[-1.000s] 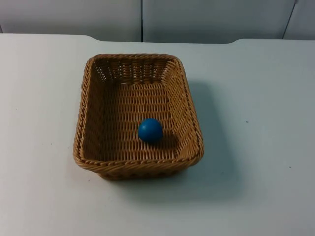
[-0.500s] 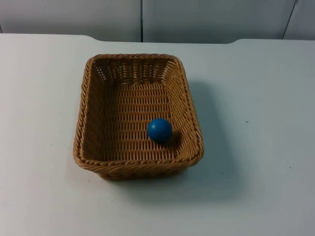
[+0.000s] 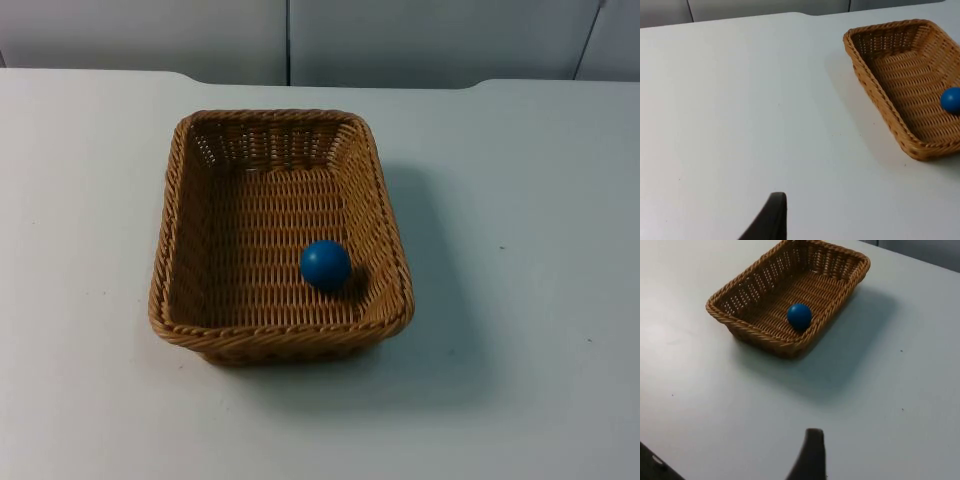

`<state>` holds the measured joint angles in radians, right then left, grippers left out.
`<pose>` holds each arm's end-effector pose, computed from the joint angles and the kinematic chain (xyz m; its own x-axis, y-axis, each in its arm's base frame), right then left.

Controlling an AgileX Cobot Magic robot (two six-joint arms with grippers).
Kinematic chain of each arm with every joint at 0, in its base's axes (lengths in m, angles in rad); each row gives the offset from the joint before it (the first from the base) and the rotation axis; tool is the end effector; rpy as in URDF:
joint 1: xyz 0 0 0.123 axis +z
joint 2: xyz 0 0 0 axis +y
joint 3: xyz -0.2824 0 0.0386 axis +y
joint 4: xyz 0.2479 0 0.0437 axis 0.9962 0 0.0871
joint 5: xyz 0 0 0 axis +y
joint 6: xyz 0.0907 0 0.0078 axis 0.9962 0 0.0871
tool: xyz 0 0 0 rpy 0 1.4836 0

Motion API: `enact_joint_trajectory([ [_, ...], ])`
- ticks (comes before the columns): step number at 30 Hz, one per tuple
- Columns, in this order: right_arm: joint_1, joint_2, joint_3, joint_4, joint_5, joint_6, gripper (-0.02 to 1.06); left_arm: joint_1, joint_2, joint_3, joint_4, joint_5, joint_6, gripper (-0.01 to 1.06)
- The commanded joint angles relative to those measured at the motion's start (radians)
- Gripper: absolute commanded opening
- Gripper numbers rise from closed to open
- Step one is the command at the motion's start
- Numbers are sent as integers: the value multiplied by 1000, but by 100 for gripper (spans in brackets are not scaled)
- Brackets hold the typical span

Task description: Pick up the basket with the left hand and place the ball into the basket with the right hand.

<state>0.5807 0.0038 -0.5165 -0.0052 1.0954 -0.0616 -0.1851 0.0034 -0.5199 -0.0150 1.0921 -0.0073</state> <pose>-0.0062 -0.0045 0.2790 -0.3619 -0.3139 -0.8778 -0.5695 0.8199 -0.0584 -0.0080 0.0003 0.2802 -0.4639 0.0724 -0.8829 0.1890 0.9818 -0.0188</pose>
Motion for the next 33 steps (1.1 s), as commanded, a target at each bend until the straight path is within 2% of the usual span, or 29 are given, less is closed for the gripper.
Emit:
enact_joint_trajectory([
  [1, 1, -4, 8, -2, -18, 5, 74, -8, -3, 8, 0, -14, -8, 105],
  [15, -19, -4, 5, 5, -20, 5, 74, -6, -3, 8, 0, -14, -4, 105],
  [19, -168, -4, 5, 5, -20, 5, 74, 28, -3, 8, -2, -14, -1, 105],
  [20, -168, -4, 5, 5, -20, 5, 74, 28, -3, 8, -2, -14, -1, 105],
  [24, -359, -4, 5, 5, -20, 5, 74, 103, -3, 8, -2, -14, -1, 105],
  [25, -359, -4, 5, 5, -20, 5, 74, 103, -3, 8, -2, -14, -1, 105],
  [29, -520, -4, 5, 5, -20, 5, 74, 160, -3, 8, -2, -14, -1, 105],
  [33, -585, -4, 5, 5, -20, 5, 74, 190, -3, 8, -2, -14, -1, 105],
])
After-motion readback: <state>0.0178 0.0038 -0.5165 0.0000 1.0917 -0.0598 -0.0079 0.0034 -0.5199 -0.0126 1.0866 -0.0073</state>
